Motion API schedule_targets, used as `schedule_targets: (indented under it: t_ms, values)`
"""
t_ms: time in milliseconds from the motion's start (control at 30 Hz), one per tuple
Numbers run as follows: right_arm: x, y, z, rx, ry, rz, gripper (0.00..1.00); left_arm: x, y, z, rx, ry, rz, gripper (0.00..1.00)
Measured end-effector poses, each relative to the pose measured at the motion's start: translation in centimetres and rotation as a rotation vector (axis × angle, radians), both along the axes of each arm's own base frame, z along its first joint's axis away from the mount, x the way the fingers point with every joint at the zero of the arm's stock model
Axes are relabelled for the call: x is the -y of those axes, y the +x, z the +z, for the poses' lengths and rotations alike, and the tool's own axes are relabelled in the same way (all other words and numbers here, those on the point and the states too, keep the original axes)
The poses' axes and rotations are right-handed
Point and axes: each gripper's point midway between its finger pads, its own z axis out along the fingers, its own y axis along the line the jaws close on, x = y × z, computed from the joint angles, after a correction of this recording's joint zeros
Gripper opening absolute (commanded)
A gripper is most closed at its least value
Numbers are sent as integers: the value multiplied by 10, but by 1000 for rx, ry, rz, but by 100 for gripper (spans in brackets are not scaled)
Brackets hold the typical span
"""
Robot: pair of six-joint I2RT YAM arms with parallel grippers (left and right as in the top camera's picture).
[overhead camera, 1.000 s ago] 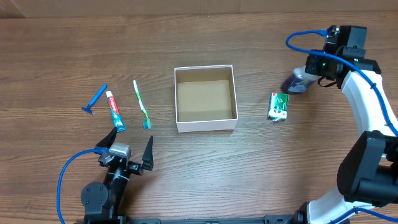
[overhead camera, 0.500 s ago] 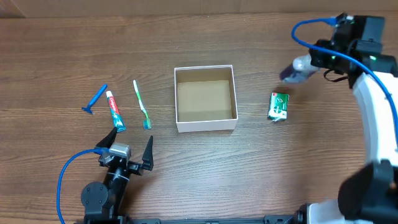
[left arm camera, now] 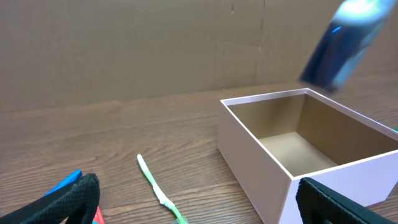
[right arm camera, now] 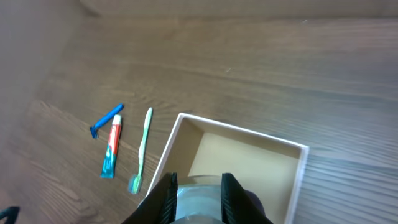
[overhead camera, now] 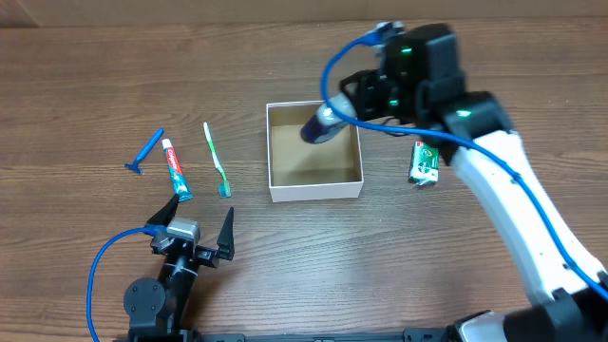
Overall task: Pack container
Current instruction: 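Carry the soap bottle with the right gripper into the box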
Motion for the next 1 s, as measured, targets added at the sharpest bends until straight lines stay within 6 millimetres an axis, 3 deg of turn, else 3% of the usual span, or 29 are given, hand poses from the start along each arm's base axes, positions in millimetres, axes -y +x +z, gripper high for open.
schedule_targets:
  t_ms: [133, 300, 433, 533, 667, 800, 1000]
  values:
    - [-33, 16, -40, -34, -30, -5, 8, 0, 0, 0, 0, 0, 0, 100]
    - [-32, 36, -88, -65, -131, -80, 8, 0, 0, 0, 0, 0, 0, 100]
    - [-45, 46, -80, 26, -155, -118, 8, 0, 0, 0, 0, 0, 0, 100]
    - [-58, 40, -79, 44, -163, -103, 8, 0, 0, 0, 0, 0, 0, 100]
    - [-75, 33, -103, 19, -209, -92, 8, 0, 0, 0, 0, 0, 0, 100]
    - [-74, 40, -126, 1, -246, -127, 8, 0, 0, 0, 0, 0, 0, 100]
    - [-74, 51, -125, 35, -231, -170, 8, 0, 0, 0, 0, 0, 0, 100]
